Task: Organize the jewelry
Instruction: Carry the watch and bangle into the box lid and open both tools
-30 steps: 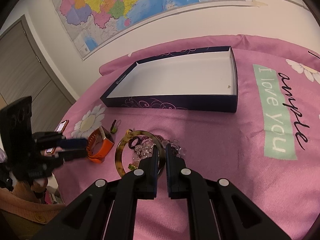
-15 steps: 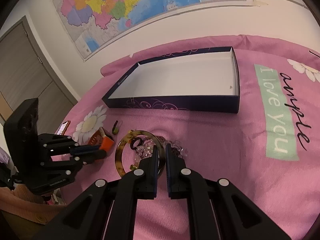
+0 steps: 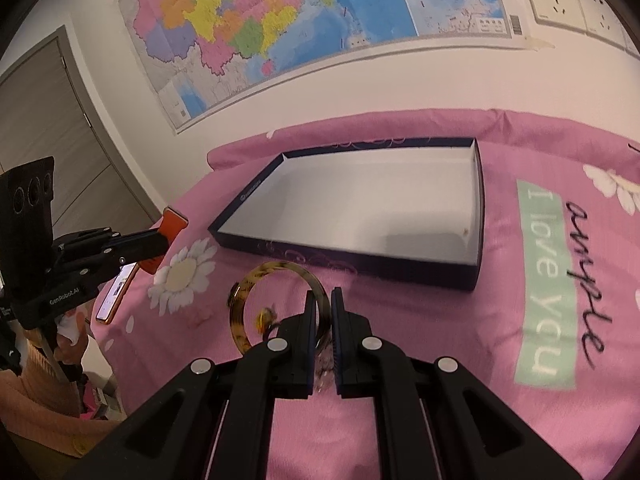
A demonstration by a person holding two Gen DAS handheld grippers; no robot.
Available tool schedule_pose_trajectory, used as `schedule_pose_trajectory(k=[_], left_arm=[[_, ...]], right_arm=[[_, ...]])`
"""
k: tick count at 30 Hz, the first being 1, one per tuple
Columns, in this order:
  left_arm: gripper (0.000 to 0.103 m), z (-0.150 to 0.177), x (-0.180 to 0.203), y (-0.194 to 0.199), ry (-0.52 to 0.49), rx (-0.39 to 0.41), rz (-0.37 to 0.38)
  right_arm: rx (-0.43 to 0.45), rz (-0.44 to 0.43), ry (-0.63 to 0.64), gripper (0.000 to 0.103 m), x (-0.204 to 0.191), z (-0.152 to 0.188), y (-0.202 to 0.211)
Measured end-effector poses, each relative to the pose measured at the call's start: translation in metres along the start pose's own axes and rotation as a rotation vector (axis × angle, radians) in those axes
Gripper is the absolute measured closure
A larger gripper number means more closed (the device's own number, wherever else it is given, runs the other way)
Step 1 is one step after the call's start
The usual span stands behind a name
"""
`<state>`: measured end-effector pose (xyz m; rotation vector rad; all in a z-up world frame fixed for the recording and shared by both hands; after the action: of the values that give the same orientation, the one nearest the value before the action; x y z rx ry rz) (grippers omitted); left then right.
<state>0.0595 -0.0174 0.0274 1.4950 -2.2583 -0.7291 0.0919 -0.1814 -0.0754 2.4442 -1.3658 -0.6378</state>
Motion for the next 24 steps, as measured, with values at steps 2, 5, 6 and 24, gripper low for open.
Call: schedule_pose_trajectory(k=[2, 5, 6, 24], left_arm=[[0.095, -0.004, -0.001, -0.005, -0.011, 0.003, -0.008], [0.095, -0.012, -0.004, -0.019, -0.006, -0.005, -0.006], [0.095, -0.017, -0.004, -0.026, -0.006, -0.007, -0.002], [0.096, -0.066, -0.034, -0.136, 0.068, -0.071, -0.059]], right_arm=[[0.004, -0.001, 0.002, 0.097, 0.003, -0.008, -0.003], [0.005, 0.016, 0.012, 0.097, 0.009, -0.021, -0.009], [0.005, 0.018, 0.014, 0.097, 0.011, -0.027, -0.012], [-0.049, 0.153, -0.007, 0.097, 0.067, -0.105, -0.102]])
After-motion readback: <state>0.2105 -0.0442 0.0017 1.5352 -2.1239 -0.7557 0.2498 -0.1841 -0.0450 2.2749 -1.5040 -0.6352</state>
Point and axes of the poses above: each gripper's, at about its wrist camera, not at the fingertips, and y roughly against the way its jaws point, x to its right, z to its underside, the point moved 5 cm from there along -y, roughly the way its jaws point, and after that the axes turned 6 degrees about x, right-handed, at the moved point
